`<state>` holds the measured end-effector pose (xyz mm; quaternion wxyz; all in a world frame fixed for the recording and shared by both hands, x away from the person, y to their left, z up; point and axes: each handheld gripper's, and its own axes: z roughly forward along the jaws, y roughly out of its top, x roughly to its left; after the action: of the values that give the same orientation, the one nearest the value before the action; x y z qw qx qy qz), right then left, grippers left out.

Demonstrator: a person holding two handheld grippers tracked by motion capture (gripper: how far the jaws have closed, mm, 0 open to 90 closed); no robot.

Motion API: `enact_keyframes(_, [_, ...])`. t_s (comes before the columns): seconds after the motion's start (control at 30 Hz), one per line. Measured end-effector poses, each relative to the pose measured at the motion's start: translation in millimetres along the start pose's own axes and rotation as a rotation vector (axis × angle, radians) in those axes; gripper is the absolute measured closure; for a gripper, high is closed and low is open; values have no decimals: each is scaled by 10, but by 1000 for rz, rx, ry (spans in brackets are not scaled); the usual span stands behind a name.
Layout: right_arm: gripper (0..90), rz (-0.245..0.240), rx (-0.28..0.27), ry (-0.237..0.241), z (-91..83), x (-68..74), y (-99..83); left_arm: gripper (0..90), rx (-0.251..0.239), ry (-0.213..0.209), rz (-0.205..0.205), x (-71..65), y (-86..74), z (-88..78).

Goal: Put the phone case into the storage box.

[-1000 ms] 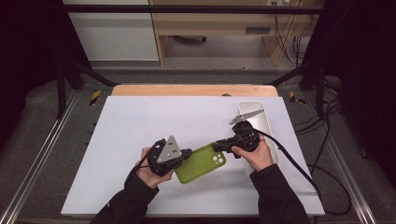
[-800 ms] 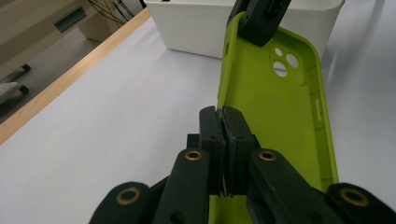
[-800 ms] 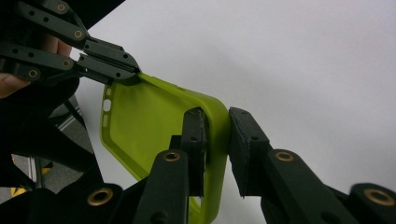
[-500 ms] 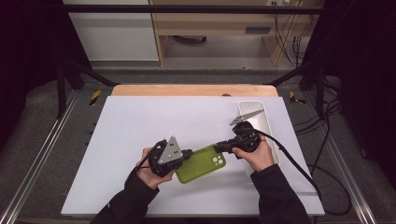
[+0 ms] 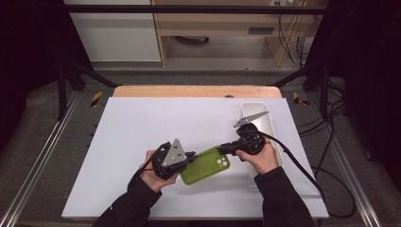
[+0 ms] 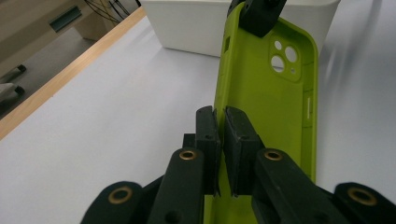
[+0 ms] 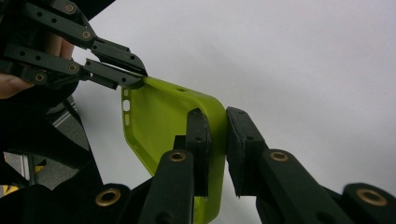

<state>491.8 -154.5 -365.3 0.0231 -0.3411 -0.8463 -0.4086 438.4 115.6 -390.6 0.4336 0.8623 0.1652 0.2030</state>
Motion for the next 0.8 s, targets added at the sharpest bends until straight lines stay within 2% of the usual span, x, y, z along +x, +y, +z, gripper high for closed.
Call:
enact_keyframes(0.07, [802,-3,-2,-5,-4,-1,2,812,-11,-1,-16,16,-4,1])
enact_keyframes(0.23, [801,-5,-16,-20,-30,-7,6,681,-46,9,-55,50,-1,-24])
enact_keyframes(0.33, [800,-17,-23,-42,-51,-10,6,615,-57,12,-94,98,-3,-49])
enact_keyframes(0.47, [800,-32,-35,-64,-86,-9,7,494,-78,29,-136,164,-23,-74])
enact_keyframes(0.6, [799,-42,-43,-82,-138,-10,8,328,-122,54,-166,221,-53,-74])
enact_keyframes(0.8, [799,-67,-55,-119,-202,-5,0,185,-153,57,-230,313,-93,-102])
